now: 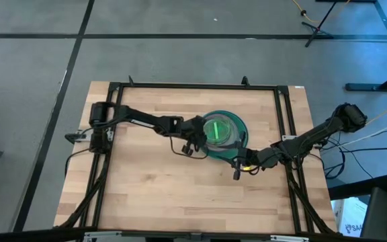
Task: Stack plastic plates
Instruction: Stack the light green plate on top of the blue plate, then return to Home Position
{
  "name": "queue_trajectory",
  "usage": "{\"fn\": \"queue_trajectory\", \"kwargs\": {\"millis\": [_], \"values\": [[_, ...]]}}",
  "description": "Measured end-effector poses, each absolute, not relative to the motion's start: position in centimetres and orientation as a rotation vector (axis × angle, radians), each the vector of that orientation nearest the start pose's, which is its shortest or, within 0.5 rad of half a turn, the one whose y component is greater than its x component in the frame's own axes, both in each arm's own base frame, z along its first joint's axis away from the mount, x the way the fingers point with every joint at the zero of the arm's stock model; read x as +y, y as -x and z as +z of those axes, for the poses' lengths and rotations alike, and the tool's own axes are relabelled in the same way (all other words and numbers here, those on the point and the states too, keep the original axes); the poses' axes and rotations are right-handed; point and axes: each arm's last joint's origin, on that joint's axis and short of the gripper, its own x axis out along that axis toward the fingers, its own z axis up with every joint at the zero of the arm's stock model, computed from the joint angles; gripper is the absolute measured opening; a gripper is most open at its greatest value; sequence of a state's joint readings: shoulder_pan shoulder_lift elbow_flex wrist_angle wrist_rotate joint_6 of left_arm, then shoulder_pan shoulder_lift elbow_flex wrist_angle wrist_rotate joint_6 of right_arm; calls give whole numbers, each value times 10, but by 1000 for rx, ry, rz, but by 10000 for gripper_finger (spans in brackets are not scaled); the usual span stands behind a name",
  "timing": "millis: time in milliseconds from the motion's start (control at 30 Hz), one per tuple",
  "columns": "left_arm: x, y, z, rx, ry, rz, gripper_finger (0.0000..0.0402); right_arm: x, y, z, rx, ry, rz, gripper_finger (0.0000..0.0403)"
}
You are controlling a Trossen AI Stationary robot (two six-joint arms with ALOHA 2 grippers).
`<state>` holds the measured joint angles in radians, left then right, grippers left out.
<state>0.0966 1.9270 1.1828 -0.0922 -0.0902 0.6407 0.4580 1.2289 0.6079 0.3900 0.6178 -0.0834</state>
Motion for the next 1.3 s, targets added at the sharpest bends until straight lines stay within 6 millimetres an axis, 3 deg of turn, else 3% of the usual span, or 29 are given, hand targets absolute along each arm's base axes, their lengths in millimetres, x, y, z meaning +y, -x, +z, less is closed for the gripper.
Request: {"fn": "queue_trajectory", "kwargs": {"millis": [100, 233, 433, 667, 800, 933, 1167, 1300], "values": [[44, -397, 153, 868, -592, -90, 7, 97, -236, 238, 201, 201, -171, 158], [42, -396, 158, 862, -560, -54, 51, 93, -237, 238, 203, 198, -203, 177], [30, -386, 185, 853, -540, -30, 108, 93, -237, 238, 204, 196, -202, 212], [23, -364, 219, 812, -432, -3, 108, 93, -237, 237, 215, 241, -196, 217], [27, -336, 224, 736, -358, 20, 101, 85, -240, 237, 222, 245, -211, 218], [27, -295, 219, 594, -280, 70, 95, 72, -245, 235, 240, 217, -207, 218], [18, -218, 199, 365, -112, 125, 94, 45, -253, 235, 248, 168, -206, 214], [10, -182, 182, 250, -43, 142, 94, 37, -255, 234, 253, 125, -163, 187]]}}
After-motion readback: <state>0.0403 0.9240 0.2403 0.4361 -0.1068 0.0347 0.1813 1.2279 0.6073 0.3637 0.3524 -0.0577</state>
